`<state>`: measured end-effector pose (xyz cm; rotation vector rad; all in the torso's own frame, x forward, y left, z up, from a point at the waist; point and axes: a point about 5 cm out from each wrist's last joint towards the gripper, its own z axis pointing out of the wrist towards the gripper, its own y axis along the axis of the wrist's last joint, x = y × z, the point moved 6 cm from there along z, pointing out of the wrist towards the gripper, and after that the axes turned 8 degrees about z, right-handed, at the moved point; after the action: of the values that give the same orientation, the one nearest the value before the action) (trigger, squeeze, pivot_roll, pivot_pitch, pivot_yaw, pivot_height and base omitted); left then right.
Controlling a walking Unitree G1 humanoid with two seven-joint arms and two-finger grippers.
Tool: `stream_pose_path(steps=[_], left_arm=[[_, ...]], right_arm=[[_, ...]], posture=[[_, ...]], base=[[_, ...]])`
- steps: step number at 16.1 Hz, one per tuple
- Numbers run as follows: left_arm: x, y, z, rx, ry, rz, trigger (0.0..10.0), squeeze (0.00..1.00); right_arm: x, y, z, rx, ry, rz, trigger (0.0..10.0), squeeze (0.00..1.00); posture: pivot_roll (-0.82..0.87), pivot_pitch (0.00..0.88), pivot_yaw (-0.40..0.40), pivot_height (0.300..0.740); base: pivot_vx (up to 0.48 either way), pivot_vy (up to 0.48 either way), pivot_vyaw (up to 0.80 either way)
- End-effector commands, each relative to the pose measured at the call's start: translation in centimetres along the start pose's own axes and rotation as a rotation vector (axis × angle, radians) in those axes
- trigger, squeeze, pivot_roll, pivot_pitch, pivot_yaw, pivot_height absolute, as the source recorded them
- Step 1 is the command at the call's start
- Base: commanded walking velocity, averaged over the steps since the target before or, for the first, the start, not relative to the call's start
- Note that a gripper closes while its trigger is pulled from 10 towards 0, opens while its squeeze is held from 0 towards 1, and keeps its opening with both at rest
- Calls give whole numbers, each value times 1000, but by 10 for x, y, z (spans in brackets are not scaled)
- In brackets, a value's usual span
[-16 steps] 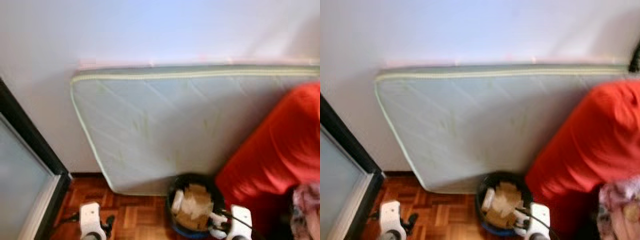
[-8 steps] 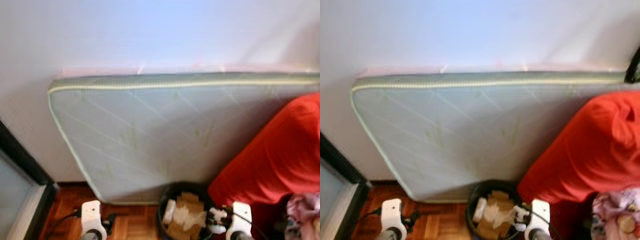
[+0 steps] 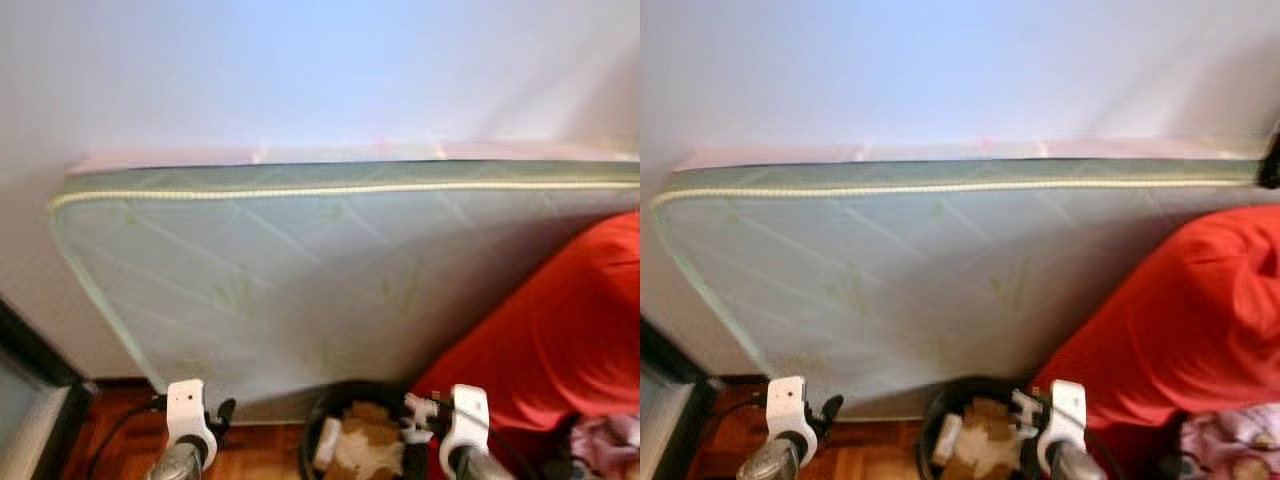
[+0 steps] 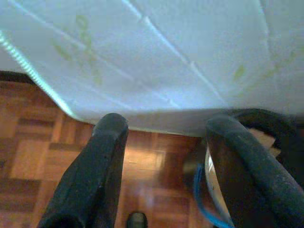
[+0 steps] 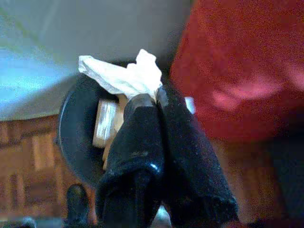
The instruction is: Clean up the room
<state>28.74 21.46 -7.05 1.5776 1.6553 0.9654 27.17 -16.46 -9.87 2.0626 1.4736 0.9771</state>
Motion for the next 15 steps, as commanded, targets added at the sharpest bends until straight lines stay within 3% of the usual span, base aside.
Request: stream_pose_path(steps=[1,4,5,8,12,15], left_arm=[[7,1,-2,-14,13,14,10000,0],[3,26,1,-127,0,17,10000,0],[2,40,1,-186,-3,26,10000,0],[-4,65,-4,-305,-19,39,10000,0],[-16,82,-16,-395,-40,41,10000,0],[-1,95,-26,-446,13,46,10000,0]], right_arm=[[10,-2,1,0,33,-9,10000,0],[24,26,5,-106,77,-24,10000,0],[35,38,5,-151,124,-24,10000,0],[54,56,4,-238,198,-37,10000,0],[71,66,0,-308,255,-46,10000,0],[75,74,-5,-366,286,-48,10000,0]], posture=[[72,58,-47,736],[66,49,-48,736],[64,43,-47,736],[54,28,-44,736],[48,10,-42,736],[48,2,-44,736]], base=[[0,0,0],[0,0,0],[0,0,0],[0,0,0],[0,0,0],[0,0,0]])
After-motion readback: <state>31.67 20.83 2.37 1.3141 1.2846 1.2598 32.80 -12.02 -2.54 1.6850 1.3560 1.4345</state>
